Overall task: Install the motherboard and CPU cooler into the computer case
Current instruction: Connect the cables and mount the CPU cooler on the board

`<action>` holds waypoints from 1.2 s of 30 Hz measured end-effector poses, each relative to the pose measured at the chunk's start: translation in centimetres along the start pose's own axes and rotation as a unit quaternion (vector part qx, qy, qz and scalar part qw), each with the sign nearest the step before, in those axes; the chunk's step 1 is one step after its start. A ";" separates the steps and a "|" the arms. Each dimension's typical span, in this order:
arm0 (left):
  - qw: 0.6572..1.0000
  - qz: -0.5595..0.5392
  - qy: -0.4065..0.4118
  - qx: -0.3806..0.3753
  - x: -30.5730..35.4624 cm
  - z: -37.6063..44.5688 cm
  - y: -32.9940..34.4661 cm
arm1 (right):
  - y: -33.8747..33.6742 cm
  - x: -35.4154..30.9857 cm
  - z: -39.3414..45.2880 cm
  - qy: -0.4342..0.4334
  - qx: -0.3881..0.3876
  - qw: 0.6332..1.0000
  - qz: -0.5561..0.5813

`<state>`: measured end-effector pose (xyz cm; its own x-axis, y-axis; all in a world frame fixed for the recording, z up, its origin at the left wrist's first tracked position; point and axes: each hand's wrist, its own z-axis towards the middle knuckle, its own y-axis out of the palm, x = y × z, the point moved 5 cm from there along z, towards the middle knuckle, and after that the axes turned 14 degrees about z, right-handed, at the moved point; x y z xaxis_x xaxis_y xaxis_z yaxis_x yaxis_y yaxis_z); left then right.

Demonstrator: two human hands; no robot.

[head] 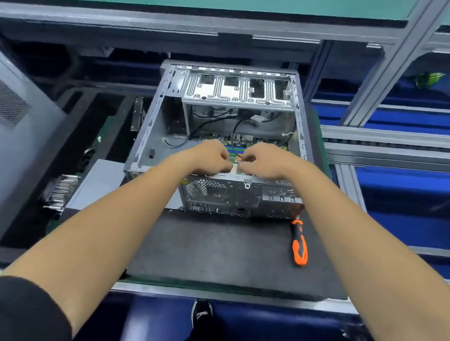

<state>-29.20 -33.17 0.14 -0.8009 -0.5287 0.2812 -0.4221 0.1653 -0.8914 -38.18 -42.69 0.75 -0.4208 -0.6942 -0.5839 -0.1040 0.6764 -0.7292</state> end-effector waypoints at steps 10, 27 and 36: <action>0.991 0.021 -0.067 0.118 -0.1 -2.5 0.4 | 0.4 0.9 -2.5 0.062 0.054 0.992 0.097; 0.989 0.050 -0.042 0.130 0.1 -2.1 0.1 | 0.9 -0.5 -2.8 0.151 -0.088 0.985 0.005; 0.995 0.048 -0.041 0.081 -0.1 -0.9 0.5 | 1.8 -0.1 -1.2 0.172 -0.187 0.967 0.016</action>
<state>-29.75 -32.30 -0.03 -0.7938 -0.5847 0.1676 -0.2659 0.0857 -0.9602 -39.44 -41.13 -0.08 -0.6978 -0.5917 -0.4037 -0.3767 0.7825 -0.4957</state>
